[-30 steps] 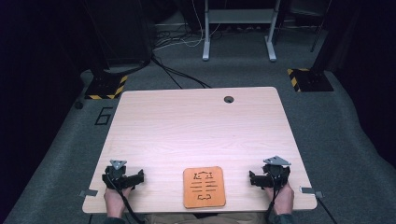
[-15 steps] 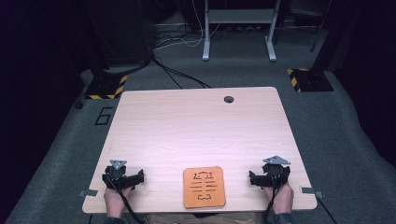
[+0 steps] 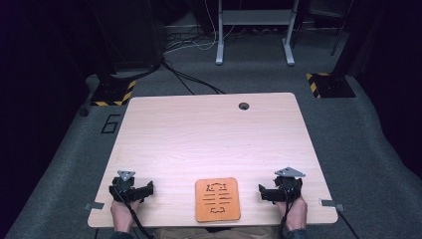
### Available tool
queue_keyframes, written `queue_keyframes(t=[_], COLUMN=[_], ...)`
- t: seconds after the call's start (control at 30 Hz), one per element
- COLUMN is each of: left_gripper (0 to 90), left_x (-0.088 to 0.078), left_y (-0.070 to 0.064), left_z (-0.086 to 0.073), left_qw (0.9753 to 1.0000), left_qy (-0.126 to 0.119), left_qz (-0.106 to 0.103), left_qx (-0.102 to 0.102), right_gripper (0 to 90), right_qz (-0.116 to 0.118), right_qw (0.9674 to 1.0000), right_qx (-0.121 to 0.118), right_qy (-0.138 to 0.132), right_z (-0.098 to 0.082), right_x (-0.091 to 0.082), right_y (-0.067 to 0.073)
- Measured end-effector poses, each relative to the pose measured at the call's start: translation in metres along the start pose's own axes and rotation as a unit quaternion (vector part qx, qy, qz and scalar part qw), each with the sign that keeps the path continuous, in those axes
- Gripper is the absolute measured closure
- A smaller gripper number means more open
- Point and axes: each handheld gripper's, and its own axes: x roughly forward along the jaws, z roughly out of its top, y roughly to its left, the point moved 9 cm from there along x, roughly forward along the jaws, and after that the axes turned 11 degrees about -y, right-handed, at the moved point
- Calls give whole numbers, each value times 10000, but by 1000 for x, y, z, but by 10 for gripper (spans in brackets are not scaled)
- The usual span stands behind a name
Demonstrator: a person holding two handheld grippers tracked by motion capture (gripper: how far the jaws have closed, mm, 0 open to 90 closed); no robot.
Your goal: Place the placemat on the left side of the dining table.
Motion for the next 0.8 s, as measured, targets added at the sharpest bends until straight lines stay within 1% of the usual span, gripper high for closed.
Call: queue_keyframes(t=[0.2,0.23,0.27,0.33,0.37,0.4,0.43,0.47,0.5,0.53,0.57,0.63,0.67,0.73,0.77,0.8], left_gripper=[0,1,1,1,1,1,1,1,1,1,1,1,1,1,1,1], left_x=[-1,-2,-3,-5,-6,-6,-7,-7,-7,-6,-6,-3,-2,-2,-2,-2], left_y=[-2,-3,-5,-11,-13,-16,-18,-21,-24,-27,-30,-34,-36,-38,-38,-38], left_z=[0,1,1,2,2,3,3,3,3,2,1,-1,-2,-1,-1,-1], left_qw=[10000,10000,9999,9999,9998,9998,9996,9995,9994,9993,9992,9990,9990,9988,9987,9987], left_qy=[-6,-37,-36,-48,-49,-60,-61,-38,-49,-46,-4,13,35,33,37,36], left_qz=[-41,-66,-102,-154,-179,-186,-239,-269,-293,-312,-340,-369,-372,-387,-404,-414], left_qx=[-5,-18,-5,52,72,106,145,151,179,179,209,243,260,305,313,302], right_gripper=[3,6,6,7,8,8,9,9,9,9,9,10,10,11,12,13], right_qz=[282,388,388,485,575,575,624,666,746,799,799,895,895,936,999,1009], right_qw=[9996,9992,9992,9987,9982,9982,9978,9975,9969,9964,9964,9954,9954,9949,9940,9939], right_qx=[-74,-113,-113,-140,-187,-187,-224,-216,-231,-269,-269,-339,-339,-354,-427,-399], right_qy=[-23,-28,-28,-14,-8,-8,-13,3,31,29,29,88,88,145,158,187], right_z=[7,9,9,11,13,13,14,15,16,16,16,17,17,17,17,16], right_x=[-3,-3,-3,-3,-1,-1,0,1,2,4,4,6,6,8,10,10], right_y=[21,30,30,39,47,47,51,55,63,66,66,76,76,82,85,87])
